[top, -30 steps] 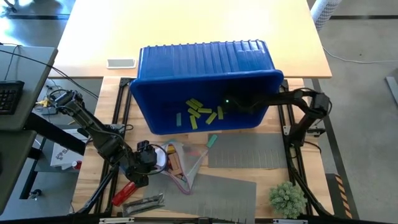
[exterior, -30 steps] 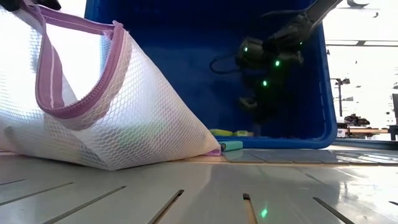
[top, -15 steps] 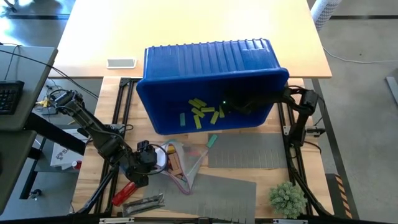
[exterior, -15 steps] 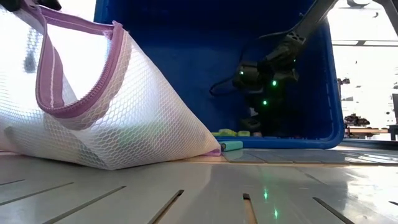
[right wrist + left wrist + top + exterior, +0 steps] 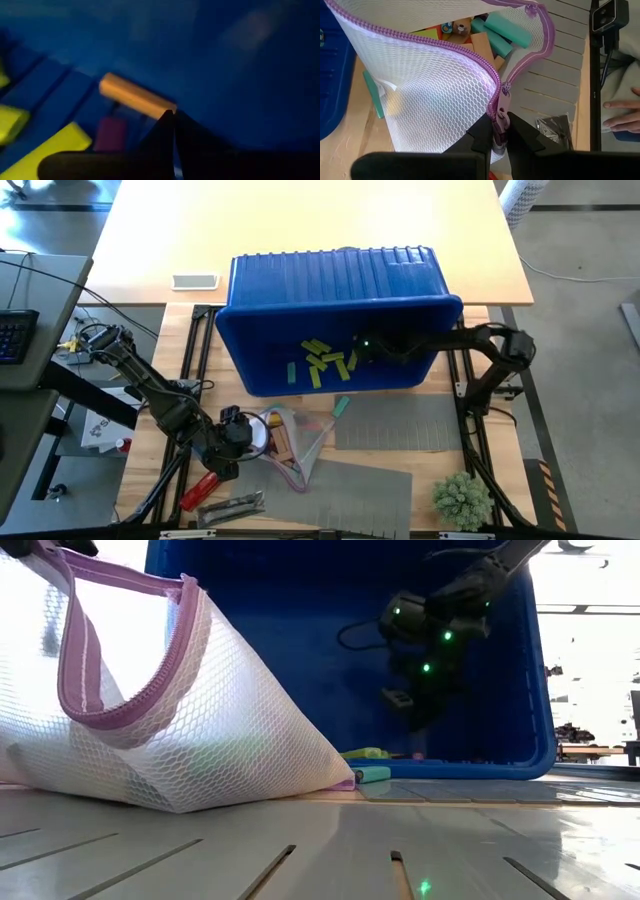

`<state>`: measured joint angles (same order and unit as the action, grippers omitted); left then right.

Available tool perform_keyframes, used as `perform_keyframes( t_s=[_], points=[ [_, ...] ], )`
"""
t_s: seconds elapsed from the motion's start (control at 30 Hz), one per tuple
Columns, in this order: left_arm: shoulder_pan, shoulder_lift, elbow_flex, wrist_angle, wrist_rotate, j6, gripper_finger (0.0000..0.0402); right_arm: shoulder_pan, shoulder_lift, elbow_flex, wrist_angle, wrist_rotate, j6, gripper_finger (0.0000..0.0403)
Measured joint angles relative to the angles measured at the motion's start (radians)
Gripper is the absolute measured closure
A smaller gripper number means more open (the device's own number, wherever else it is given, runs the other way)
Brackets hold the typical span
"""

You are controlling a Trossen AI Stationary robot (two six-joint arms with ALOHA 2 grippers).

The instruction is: Sort blocks

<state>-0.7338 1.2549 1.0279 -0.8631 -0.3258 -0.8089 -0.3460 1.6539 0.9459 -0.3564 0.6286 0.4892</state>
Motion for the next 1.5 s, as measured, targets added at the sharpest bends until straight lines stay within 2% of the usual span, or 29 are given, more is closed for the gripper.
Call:
perform_keyframes(
  t_s=[0.1, 0.27, 0.4, 0.5, 0.6, 0.63, 0.7, 0.77, 0.9, 1.07, 1.23, 1.5],
  points=[
    [0.000, 0.000, 0.000, 0.000, 0.001, 0.000, 0.0378, -0.034, 0.028, 0.000, 0.040, -0.011, -0.003, 0.0403],
    [0.000, 0.000, 0.000, 0.000, 0.001, 0.000, 0.0378, -0.073, 0.102, 0.000, 0.199, -0.091, -0.070, 0.0403],
    [0.000, 0.000, 0.000, 0.001, 0.001, 0.000, 0.0378, -0.097, 0.165, 0.001, 0.246, -0.126, -0.049, 0.0403],
    [0.000, 0.000, 0.000, 0.001, 0.001, 0.000, 0.0378, -0.099, 0.178, 0.004, 0.247, -0.151, -0.041, 0.0403],
    [0.000, 0.000, 0.000, 0.000, 0.001, 0.000, 0.0378, -0.057, 0.124, 0.001, 0.173, -0.265, 0.008, 0.0403],
    [0.000, 0.000, 0.000, 0.001, 0.001, 0.000, 0.0378, -0.030, 0.099, -0.003, 0.155, -0.270, 0.008, 0.0403],
    [0.000, 0.000, 0.000, 0.001, 0.001, 0.000, 0.0378, 0.012, 0.041, -0.002, 0.165, -0.250, 0.002, 0.0403],
    [0.000, 0.001, 0.000, 0.001, 0.001, 0.000, 0.0378, 0.021, -0.005, 0.004, 0.182, -0.188, -0.011, 0.0403],
    [0.001, 0.003, 0.000, 0.001, -0.001, 0.000, 0.0378, 0.011, -0.009, -0.001, 0.184, -0.160, -0.032, 0.0403],
    [0.000, 0.003, 0.000, 0.000, -0.001, 0.000, 0.0378, -0.045, 0.060, 0.002, 0.295, -0.151, -0.067, 0.0403],
    [0.000, 0.004, 0.000, 0.001, 0.000, 0.000, 0.0378, -0.070, 0.153, 0.001, 0.395, -0.165, 0.005, 0.0403],
    [0.000, 0.008, 0.000, 0.001, 0.006, 0.000, 0.0378, -0.073, 0.265, 0.005, 0.460, -0.146, 0.070, 0.0403]
  ],
)
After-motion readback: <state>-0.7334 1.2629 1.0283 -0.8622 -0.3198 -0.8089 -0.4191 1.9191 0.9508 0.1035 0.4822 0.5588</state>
